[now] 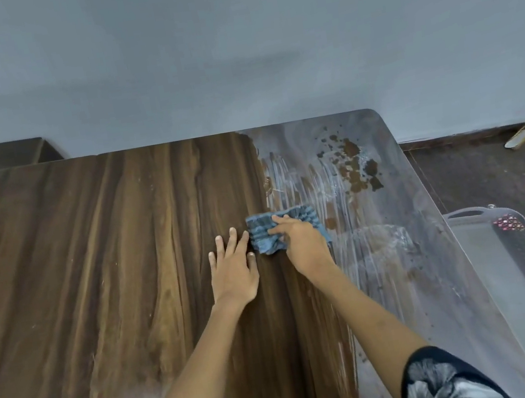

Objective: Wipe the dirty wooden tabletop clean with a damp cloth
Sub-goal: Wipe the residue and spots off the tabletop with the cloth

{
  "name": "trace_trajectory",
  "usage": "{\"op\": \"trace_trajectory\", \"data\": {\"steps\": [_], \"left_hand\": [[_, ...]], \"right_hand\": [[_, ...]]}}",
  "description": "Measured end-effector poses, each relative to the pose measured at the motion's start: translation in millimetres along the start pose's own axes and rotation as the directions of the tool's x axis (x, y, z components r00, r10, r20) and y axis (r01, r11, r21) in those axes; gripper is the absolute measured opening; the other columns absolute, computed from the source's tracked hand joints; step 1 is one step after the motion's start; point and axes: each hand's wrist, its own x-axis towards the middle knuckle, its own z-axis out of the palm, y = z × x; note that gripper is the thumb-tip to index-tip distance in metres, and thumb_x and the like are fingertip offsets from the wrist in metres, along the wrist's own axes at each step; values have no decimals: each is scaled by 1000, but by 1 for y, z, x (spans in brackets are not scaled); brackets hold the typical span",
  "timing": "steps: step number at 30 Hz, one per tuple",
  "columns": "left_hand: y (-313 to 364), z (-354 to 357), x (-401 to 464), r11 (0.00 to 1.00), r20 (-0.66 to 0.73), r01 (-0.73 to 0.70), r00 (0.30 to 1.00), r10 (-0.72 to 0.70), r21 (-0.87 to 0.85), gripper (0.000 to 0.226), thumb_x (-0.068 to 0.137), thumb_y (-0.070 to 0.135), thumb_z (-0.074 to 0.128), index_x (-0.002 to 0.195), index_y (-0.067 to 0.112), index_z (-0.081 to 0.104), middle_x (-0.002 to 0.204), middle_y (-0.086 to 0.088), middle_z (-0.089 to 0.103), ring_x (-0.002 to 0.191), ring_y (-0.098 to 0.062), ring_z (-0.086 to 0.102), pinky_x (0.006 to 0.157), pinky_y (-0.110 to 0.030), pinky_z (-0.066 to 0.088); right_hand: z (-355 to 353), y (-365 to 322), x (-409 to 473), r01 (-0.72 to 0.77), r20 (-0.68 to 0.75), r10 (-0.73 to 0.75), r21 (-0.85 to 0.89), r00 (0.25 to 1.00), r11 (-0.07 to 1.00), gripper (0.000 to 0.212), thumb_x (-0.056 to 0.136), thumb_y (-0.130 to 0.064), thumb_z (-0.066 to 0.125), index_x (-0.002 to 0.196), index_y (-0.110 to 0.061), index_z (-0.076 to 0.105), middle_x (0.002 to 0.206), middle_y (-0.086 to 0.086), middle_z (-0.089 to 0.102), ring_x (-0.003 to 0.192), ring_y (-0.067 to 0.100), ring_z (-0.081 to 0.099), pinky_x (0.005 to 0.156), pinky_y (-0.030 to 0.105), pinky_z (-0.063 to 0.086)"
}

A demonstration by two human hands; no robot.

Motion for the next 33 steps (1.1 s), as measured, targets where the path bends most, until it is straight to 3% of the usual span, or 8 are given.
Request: {"op": "trace_trajectory", "data": {"steps": [12, 17, 24, 27, 30, 33], "left_hand": [[18, -2, 115, 993, -59, -103, 993, 106, 58, 52, 100, 32, 27, 148, 18, 13, 157, 1, 8, 144, -22, -1, 116, -37, 3], [21, -4, 159, 988, -109, -124, 985, 134, 95, 52, 100, 35, 24, 148, 19, 14, 157, 2, 8, 144, -20, -1, 116, -34, 2], [21, -8, 204, 978, -141, -150, 975, 170, 146, 56, 98, 42, 22, 148, 20, 12, 157, 1, 7, 144, -18, -1, 116, -32, 2], [18, -5, 205, 978, -216, -147, 960, 178, 151, 58, 97, 45, 23, 148, 18, 15, 156, 2, 12, 144, -15, 3, 117, -30, 4], [19, -3, 200, 989, -303, -129, 942, 146, 75, 57, 97, 37, 29, 147, 14, 18, 154, -1, 23, 143, -13, 13, 116, -28, 8], [22, -5, 198, 994, -342, -111, 934, 98, -19, 59, 96, 28, 36, 147, 11, 14, 150, -6, 32, 139, -16, 26, 116, -30, 19]], "right_hand": [[-19, 16, 122, -91, -117, 89, -8, 989, 996, 45, 81, 9, 50, 116, -16, 61, 135, -2, 52, 124, 18, 47, 98, 38, 44], [-23, 24, 164, -69, -184, 74, 34, 980, 997, 47, 82, 9, 49, 121, -14, 57, 125, 1, 60, 110, 19, 58, 92, 39, 49], [-28, 29, 209, -80, -215, 79, 3, 973, 997, 53, 82, 9, 49, 129, -15, 51, 122, -2, 62, 111, 18, 57, 93, 36, 48], [-27, 31, 228, -57, -229, 68, 53, 971, 997, 47, 84, 6, 50, 128, -13, 51, 118, 1, 64, 107, 20, 59, 91, 39, 50], [-27, 22, 248, -63, -248, 72, 44, 966, 997, 34, 86, 1, 50, 114, -16, 60, 114, 8, 64, 101, 26, 60, 86, 42, 50], [-25, 6, 262, -35, -180, 25, -52, 983, 998, 36, 91, -3, 45, 121, -19, 56, 129, 7, 54, 114, 25, 52, 96, 35, 42]]}}
